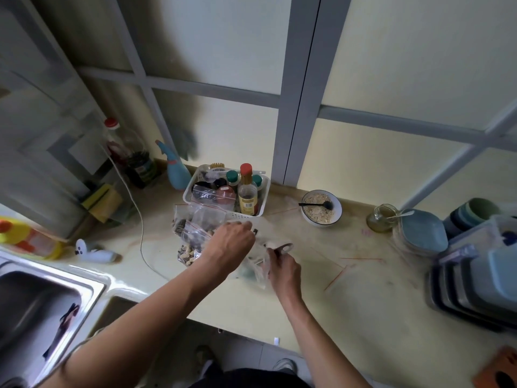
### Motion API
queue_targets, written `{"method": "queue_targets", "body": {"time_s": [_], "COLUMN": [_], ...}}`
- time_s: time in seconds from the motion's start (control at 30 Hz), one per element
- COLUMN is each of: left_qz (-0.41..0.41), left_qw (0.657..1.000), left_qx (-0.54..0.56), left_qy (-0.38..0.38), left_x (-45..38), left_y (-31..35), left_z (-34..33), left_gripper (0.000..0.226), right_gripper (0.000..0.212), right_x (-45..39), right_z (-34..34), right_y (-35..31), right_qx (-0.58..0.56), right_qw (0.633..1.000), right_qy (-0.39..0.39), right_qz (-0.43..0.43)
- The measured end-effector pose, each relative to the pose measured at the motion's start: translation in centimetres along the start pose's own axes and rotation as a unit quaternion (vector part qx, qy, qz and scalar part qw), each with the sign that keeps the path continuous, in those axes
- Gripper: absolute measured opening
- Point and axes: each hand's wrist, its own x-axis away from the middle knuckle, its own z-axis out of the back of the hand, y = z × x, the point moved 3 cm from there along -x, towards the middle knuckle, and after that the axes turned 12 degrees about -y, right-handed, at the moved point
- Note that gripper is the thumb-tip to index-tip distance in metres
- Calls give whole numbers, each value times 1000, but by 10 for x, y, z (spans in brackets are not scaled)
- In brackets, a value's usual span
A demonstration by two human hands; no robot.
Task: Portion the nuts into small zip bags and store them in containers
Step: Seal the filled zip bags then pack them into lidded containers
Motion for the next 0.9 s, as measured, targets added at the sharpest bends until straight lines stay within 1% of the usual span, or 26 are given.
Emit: {"method": "queue_targets", "body": {"time_s": [0.07, 0.17, 0.27, 0.3, 0.33, 0.4, 0.43, 0.5, 0.57, 0.63, 0.7, 0.73, 0.8, 0.9], "left_qz": [-16, -39, -51, -55, -60, -68, -71, -79, -85, -88, -93, -96, -102, -106], "left_qw": [1000, 998, 997, 997, 996, 996, 995, 994, 993, 993, 993, 993, 992, 992], "left_qx": [-17, -37, -46, -48, -47, -48, -53, -60, -63, -64, -62, -61, -56, -49], "left_qy": [2, 10, 25, 30, 35, 42, 42, 44, 47, 46, 43, 42, 43, 50], "left_x": [-3, -4, -8, -9, -10, -12, -12, -12, -13, -13, -14, -14, -15, -15], "left_y": [5, 11, 13, 14, 15, 18, 20, 22, 23, 23, 23, 24, 24, 22], "left_z": [13, 30, 43, 46, 49, 54, 55, 56, 55, 52, 50, 49, 48, 47], "left_gripper": [12, 12, 12, 13, 13, 12, 12, 12, 13, 13, 13, 13, 13, 11], "right_gripper": [49, 62, 79, 77, 69, 44, 39, 39, 41, 50, 57, 54, 45, 43], "right_x": [0, 1, 4, 4, 4, 10, 13, 17, 16, 14, 14, 15, 15, 15], "right_z": [5, 12, 13, 12, 10, 10, 12, 19, 18, 16, 16, 18, 19, 22], "right_y": [-5, -11, -10, -9, -7, -4, -5, -4, 1, 4, 8, 9, 11, 14], "right_qx": [14, -30, -55, -61, -70, -87, -85, -71, -71, -88, -90, -85, -71, -80], "right_qw": [1000, 999, 998, 998, 997, 995, 996, 997, 997, 995, 994, 994, 995, 993], "right_qy": [14, 21, 9, -2, -13, -32, -25, 11, 16, 3, 28, 45, 51, 65], "right_qz": [1, -12, -11, -18, -25, -34, -30, -27, -33, -44, -51, -49, -42, -56]}}
